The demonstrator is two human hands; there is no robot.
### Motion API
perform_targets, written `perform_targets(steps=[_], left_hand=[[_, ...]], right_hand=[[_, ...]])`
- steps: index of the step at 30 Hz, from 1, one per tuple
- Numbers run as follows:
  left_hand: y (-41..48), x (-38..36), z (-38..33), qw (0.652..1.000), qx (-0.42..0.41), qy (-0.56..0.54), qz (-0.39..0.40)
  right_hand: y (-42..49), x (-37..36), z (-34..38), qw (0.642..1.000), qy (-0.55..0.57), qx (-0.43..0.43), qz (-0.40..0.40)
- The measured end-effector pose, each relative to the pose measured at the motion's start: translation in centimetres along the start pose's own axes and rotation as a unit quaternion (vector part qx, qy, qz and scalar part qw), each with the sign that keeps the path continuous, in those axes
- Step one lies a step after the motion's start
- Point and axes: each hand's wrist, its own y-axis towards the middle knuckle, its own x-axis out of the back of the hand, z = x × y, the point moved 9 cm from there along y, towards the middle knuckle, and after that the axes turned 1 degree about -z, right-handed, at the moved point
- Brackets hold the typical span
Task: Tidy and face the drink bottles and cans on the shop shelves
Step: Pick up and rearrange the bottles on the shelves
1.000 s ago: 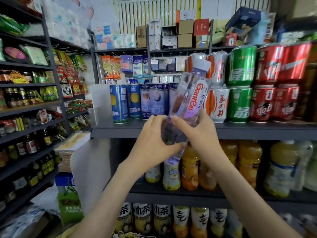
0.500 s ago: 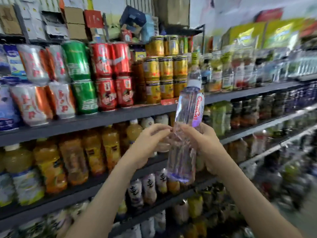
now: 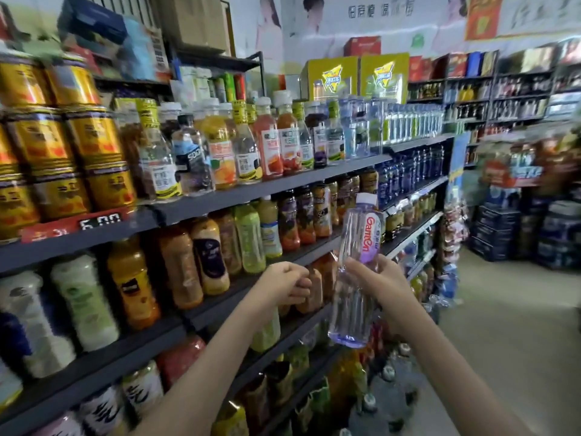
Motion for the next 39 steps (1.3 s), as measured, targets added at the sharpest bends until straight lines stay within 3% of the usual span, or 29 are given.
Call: perform_targets(steps=[10, 18, 22, 30, 32, 36, 39], left_hand=[[20.4, -12.8, -7.9, 0.995, -0.084, 0.043, 0.019], [34.3, -21.4, -15.6, 0.982, -0.144, 0.114, -0.043], [40.0, -24.6, -19.2, 0.965, -0.182, 0.143, -0.124], [47.1, -27.1, -27.5, 0.896, -0.228, 0.192, -0.329], [47.6, -26.2, -29.2, 0.866, -0.241, 0.194, -0.393], [48.4, -23.3, -31.6, 0.773, -0.239, 0.246, -0.534], [50.3, -22.2, -32.5, 0.736, -0.203, 0.288, -0.579]], right_hand=[[20.0, 12.6, -1.4, 0.994, -0.082, 0.05, -0.048], [35.2, 22.8, -0.6, 0.988, -0.103, 0.094, -0.059], [42.6, 27.4, -0.1, 0.987, -0.095, 0.125, -0.035], [56.0, 33.2, 2.4, 0.981, -0.035, 0.183, 0.053], [58.8, 33.2, 3.0, 0.978, -0.018, 0.195, 0.068], [62.7, 31.6, 4.0, 0.97, 0.026, 0.221, 0.102], [64.9, 29.9, 4.6, 0.965, 0.034, 0.236, 0.111]])
